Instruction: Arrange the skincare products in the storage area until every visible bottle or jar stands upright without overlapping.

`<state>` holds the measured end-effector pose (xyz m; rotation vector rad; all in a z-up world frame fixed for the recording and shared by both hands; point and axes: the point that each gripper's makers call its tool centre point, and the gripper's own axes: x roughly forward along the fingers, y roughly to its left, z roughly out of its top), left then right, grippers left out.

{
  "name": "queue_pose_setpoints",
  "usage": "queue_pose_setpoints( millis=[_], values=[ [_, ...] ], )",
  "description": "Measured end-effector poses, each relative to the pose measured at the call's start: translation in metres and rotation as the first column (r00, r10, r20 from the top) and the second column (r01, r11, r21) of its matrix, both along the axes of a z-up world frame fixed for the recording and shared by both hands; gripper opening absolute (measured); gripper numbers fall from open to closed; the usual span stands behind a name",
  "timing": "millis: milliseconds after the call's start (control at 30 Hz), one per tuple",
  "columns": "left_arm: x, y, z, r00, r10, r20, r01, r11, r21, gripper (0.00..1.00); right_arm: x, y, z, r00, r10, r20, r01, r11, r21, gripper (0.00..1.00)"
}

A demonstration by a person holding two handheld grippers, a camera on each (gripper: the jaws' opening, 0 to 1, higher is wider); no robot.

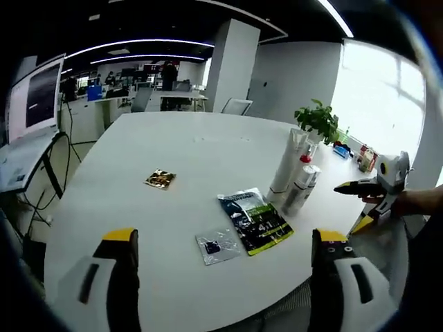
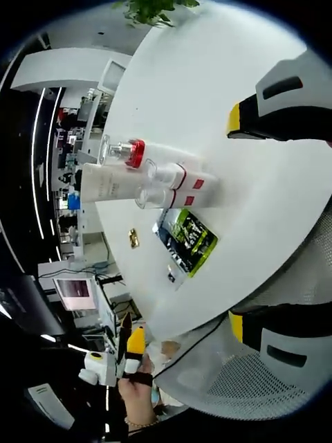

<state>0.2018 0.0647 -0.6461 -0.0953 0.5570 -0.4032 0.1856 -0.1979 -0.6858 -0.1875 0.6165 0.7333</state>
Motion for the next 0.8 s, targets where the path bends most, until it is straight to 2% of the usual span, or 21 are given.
queue_pose_setpoints(
  millis=[467, 800],
  values=[
    [0.022, 0.023, 0.003, 1.0, -0.018, -0.018, 0.018, 0.999, 0.047, 0.99, 0.003, -0.004, -0.001, 1.0, -0.023, -0.005, 0.023, 1.0, -0.004, 0.99],
    [0.032, 0.022, 0.002, 0.998, -0.044, -0.034, 0.047, 0.996, 0.073, 0.98, 0.004, -0.005, 0.0, 0.999, -0.038, -0.005, 0.038, 0.999, -0.01, 0.99]
  ],
)
